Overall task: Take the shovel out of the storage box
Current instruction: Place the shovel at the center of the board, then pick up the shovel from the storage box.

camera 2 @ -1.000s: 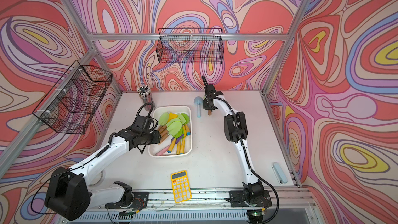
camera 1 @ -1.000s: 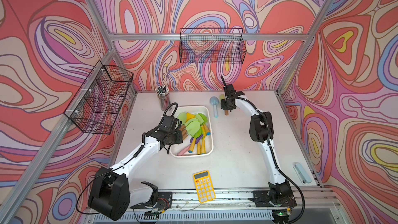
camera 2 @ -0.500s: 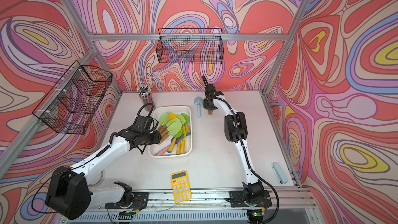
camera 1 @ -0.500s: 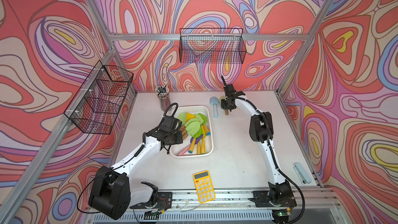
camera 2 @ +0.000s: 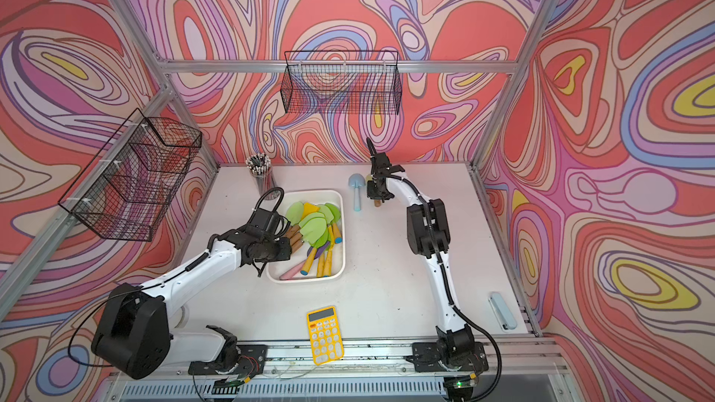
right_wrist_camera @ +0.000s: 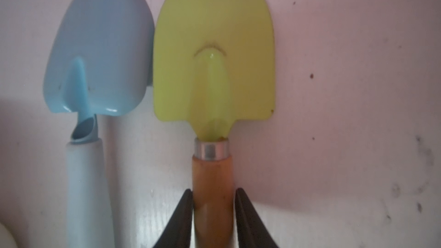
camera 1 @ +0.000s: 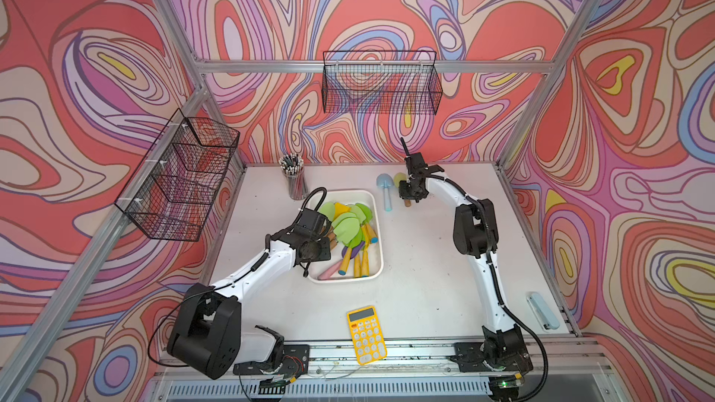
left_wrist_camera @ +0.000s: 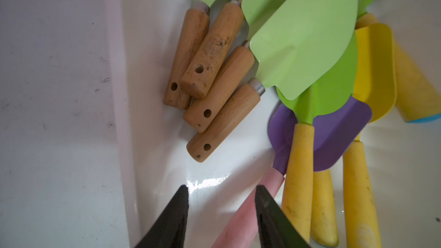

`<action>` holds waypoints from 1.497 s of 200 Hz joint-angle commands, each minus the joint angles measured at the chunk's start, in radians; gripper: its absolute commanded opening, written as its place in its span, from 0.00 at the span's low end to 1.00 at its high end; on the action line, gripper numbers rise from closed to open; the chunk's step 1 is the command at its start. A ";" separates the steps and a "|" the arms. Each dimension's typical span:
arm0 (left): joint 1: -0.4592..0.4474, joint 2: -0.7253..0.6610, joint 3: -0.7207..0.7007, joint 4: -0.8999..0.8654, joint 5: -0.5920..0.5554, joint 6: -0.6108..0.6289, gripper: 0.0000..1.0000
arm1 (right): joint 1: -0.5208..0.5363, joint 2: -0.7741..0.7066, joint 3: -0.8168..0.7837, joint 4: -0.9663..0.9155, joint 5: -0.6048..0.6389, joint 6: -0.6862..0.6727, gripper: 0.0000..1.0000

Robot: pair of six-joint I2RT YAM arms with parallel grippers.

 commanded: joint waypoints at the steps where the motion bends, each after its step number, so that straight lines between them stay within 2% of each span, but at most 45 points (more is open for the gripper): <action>1: -0.020 0.029 0.043 0.015 -0.049 0.027 0.49 | -0.001 -0.158 -0.082 0.054 0.017 0.016 0.33; 56: -0.024 0.101 0.062 0.061 -0.067 0.054 0.51 | 0.001 -0.417 -0.341 0.150 0.002 0.038 0.33; 91: -0.024 0.146 0.073 0.064 -0.067 0.059 0.51 | 0.003 -0.503 -0.425 0.153 0.007 0.034 0.33; 191: -0.024 0.223 0.044 0.140 -0.049 0.078 0.52 | 0.004 -0.638 -0.609 0.220 0.031 0.048 0.32; 299: -0.073 0.268 0.050 0.131 0.010 0.084 0.49 | 0.007 -0.686 -0.647 0.214 0.027 0.049 0.31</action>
